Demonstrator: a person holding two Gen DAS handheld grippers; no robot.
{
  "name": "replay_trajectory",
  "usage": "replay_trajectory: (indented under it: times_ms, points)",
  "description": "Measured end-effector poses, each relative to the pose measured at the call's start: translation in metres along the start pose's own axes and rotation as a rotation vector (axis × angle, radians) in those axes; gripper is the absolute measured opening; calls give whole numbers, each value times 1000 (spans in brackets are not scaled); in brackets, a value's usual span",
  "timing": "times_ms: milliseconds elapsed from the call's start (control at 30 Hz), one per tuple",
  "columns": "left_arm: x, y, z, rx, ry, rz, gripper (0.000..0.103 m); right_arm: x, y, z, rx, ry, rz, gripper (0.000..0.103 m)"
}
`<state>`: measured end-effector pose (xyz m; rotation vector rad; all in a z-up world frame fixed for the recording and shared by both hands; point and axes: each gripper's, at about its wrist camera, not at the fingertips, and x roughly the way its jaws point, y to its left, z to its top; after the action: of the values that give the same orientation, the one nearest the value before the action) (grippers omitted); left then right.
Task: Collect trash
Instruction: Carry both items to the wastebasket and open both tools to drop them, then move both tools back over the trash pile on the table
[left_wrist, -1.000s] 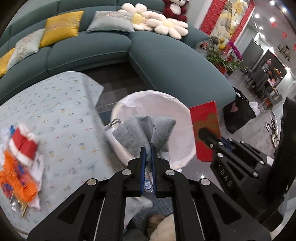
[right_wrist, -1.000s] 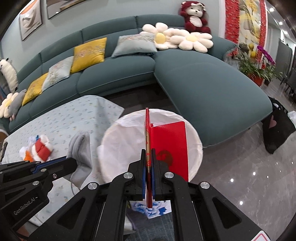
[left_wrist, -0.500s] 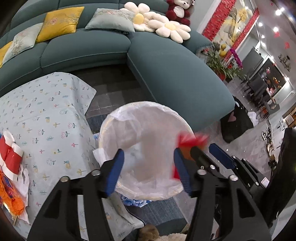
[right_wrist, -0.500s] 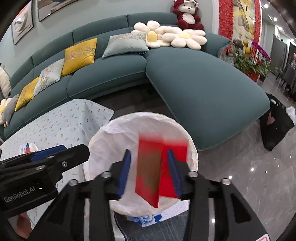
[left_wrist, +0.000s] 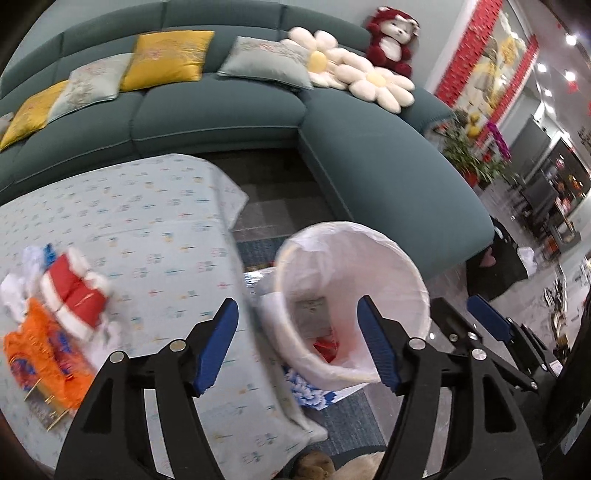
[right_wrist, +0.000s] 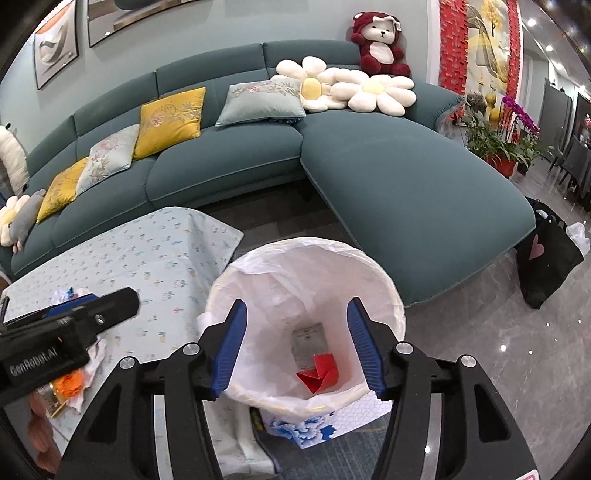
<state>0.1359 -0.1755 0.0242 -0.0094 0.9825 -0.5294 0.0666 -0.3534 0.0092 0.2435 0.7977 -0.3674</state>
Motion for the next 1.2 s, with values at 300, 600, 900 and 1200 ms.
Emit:
replay_trajectory:
  times_ms: [300, 600, 900, 1200]
  points:
    - [-48, 73, -27, -99, -32, 106, 70, -33, 49, -11, -58, -12, 56, 62]
    - [-85, 145, -67, -192, -44, 234, 81, -52, 114, -35, -148, 8, 127, 65]
    - [-113, 219, -112, -313, -38, 330, 87, -54, 184, -71, -262, 64, 192, 65]
    - [-123, 273, -141, -399, -24, 390, 87, -39, 256, -100, -367, 131, 258, 65]
